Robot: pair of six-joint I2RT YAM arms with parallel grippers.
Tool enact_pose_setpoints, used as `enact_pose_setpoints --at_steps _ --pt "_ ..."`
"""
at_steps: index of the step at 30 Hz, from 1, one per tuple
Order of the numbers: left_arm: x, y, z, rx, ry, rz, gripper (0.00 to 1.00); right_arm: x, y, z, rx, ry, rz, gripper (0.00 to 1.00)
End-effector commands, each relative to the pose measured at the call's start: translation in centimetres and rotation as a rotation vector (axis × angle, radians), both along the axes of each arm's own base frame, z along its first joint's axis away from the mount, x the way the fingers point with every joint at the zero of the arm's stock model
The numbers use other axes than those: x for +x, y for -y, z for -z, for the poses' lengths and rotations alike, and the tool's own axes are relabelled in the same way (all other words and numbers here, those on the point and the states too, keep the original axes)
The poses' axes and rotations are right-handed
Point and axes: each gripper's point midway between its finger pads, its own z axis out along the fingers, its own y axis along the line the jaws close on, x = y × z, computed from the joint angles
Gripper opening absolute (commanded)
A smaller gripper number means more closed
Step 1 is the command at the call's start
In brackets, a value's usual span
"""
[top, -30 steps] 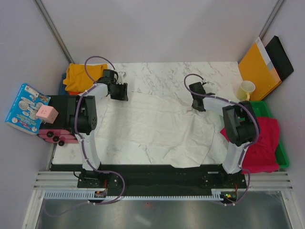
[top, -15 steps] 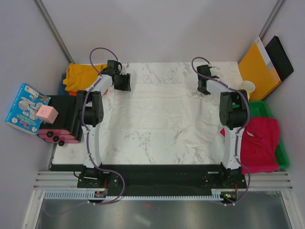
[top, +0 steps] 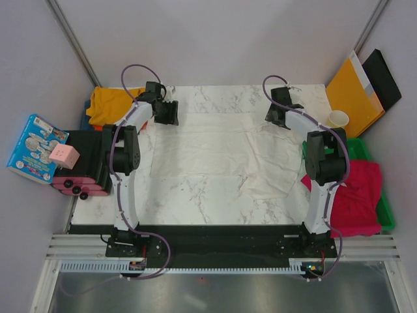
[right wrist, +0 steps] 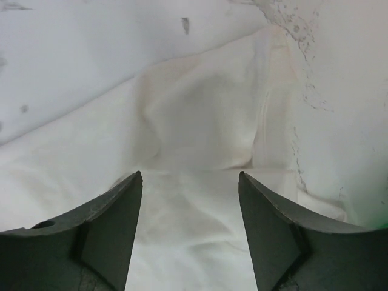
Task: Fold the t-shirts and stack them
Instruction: Fold the tshirt
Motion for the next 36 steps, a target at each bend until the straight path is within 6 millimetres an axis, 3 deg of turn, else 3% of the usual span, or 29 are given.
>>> enact_pose_setpoints --at_steps 1,7,11,13,22,36 --pt "-0.3 0.1 -6.4 -0.029 0.116 0.017 0.62 0.2 -4.5 -6.3 0.054 0.150 -0.106 0.71" --pt "-2.1 -0.2 -6.1 -0.012 0.098 0.033 0.61 -0.9 -7.2 -4.7 0.054 0.116 -0.155 0.69" --pt "-3.0 -0.3 -5.6 -0.013 0.077 0.032 0.60 -0.7 -8.4 -3.6 0.064 0.101 -0.176 0.53" --pt "-3.5 -0.3 -5.2 -0.014 0.062 0.031 0.60 -0.3 -8.5 -3.3 0.066 0.103 -0.167 0.51" --pt "-5.0 -0.7 -4.5 0.002 0.038 0.029 0.60 1.7 -8.1 -2.7 0.030 0.091 -0.140 0.50" --pt "-5.0 -0.7 -3.9 0.000 0.024 0.019 0.60 1.3 -5.0 -0.5 0.005 0.059 -0.069 0.51"
